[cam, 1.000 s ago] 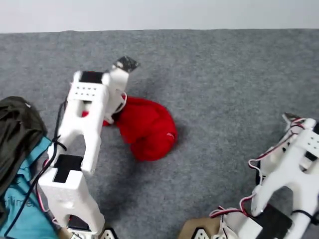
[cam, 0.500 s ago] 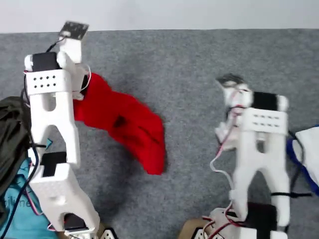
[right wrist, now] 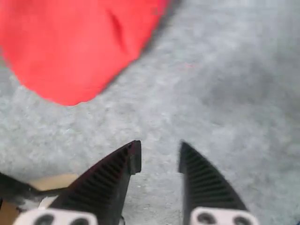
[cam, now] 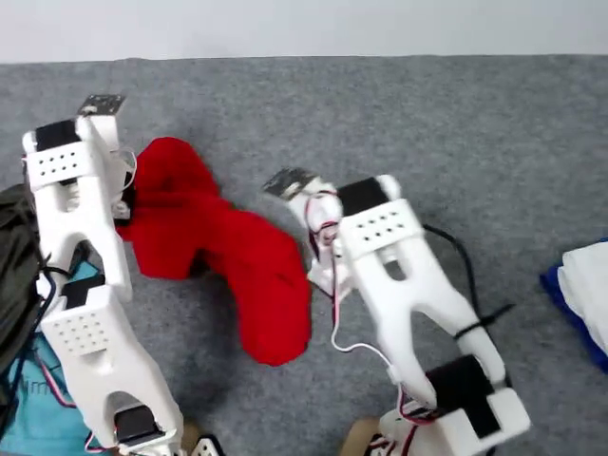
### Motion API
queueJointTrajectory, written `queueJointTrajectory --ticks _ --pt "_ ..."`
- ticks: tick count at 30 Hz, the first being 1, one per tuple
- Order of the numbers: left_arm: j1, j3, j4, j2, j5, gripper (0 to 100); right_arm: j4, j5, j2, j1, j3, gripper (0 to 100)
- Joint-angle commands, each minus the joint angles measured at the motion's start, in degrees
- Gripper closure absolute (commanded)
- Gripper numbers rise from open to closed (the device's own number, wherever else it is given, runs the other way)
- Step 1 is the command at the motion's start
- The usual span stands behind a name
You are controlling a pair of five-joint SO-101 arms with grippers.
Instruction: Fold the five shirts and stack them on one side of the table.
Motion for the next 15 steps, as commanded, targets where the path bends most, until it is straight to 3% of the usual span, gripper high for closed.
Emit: queueJointTrajectory --ticks 1,5,11,15 --pt "-0.7 -0.2 -0.1 -0.5 -2.5 90 0.3 0.7 1.4 -3.4 -7.9 82.3" --pt "-0.8 -0.2 -0.4 -0.5 -3.2 83 0.4 0.7 6.1 -6.5 -14.4 82.3" --pt "-5.8 -0.1 -4.0 -0.1 -3.0 83 0.5 0.7 16.7 -8.0 -22.8 82.3" --pt "-8.3 0.0 -2.3 -0.1 -5.0 82 2.7 0.7 21.5 -7.6 -27.1 82.3"
